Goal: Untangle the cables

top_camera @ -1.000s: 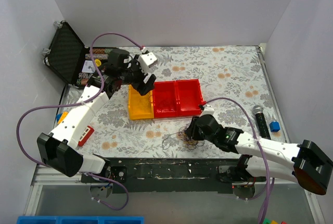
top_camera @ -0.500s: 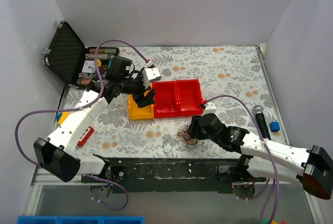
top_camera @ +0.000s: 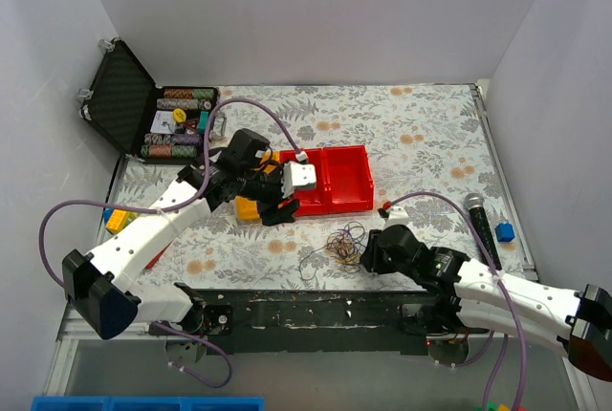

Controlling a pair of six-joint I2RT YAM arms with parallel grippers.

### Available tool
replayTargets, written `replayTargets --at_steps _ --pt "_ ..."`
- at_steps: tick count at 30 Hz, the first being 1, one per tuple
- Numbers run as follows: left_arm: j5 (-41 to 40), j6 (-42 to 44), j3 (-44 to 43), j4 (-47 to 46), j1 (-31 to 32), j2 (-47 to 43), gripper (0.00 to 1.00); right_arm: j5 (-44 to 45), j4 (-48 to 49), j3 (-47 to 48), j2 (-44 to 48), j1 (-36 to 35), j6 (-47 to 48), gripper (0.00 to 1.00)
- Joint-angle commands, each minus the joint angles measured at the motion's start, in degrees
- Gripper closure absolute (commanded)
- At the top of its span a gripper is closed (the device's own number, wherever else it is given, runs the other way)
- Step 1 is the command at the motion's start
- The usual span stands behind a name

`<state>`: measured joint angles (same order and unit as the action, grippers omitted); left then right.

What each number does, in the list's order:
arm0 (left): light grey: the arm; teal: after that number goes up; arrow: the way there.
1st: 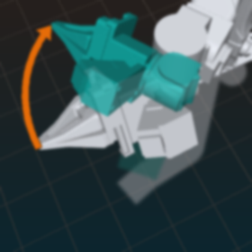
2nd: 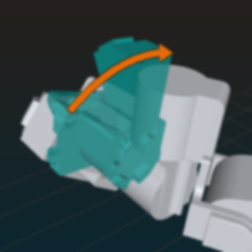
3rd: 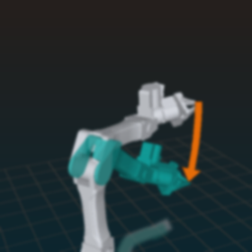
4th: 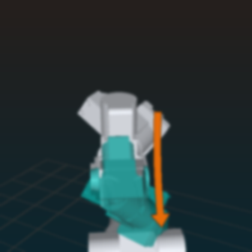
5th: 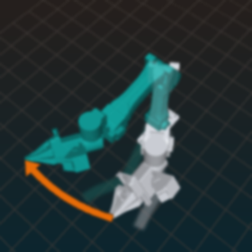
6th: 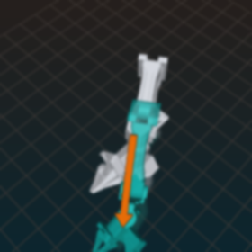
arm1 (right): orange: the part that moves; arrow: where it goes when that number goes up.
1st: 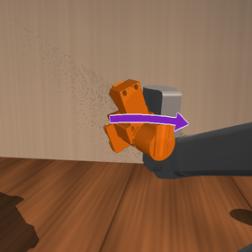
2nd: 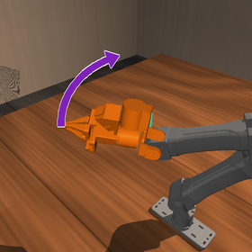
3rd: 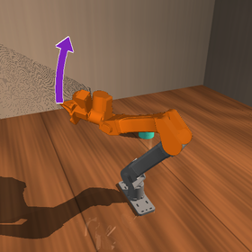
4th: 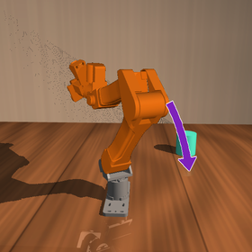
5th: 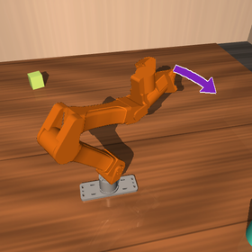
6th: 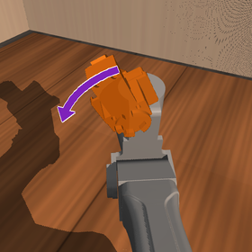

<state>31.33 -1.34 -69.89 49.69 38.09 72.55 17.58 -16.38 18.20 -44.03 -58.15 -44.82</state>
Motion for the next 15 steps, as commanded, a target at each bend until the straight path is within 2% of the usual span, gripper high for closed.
replayTargets --at_steps 1,5,11,15 --pt "-0.9 -0.8 0.5 -1.7 2.9 -0.6 0.43 -0.6 5.5 0.0 -2.5 -0.3 0.1 0.65" --pt "-1.0 -2.0 1.7 -4.0 5.4 0.9 0.43 -1.9 8.7 0.5 -5.8 -0.2 0.6 0.74" --pt "-2.3 -2.6 4.0 -8.1 11.7 5.9 0.36 -3.6 9.3 -1.6 -5.0 -0.5 0.2 0.97" --pt "-3.8 -2.5 4.2 -11.9 14.5 11.0 0.33 -5.4 9.5 -5.4 -2.2 -1.3 -2.3 0.99"
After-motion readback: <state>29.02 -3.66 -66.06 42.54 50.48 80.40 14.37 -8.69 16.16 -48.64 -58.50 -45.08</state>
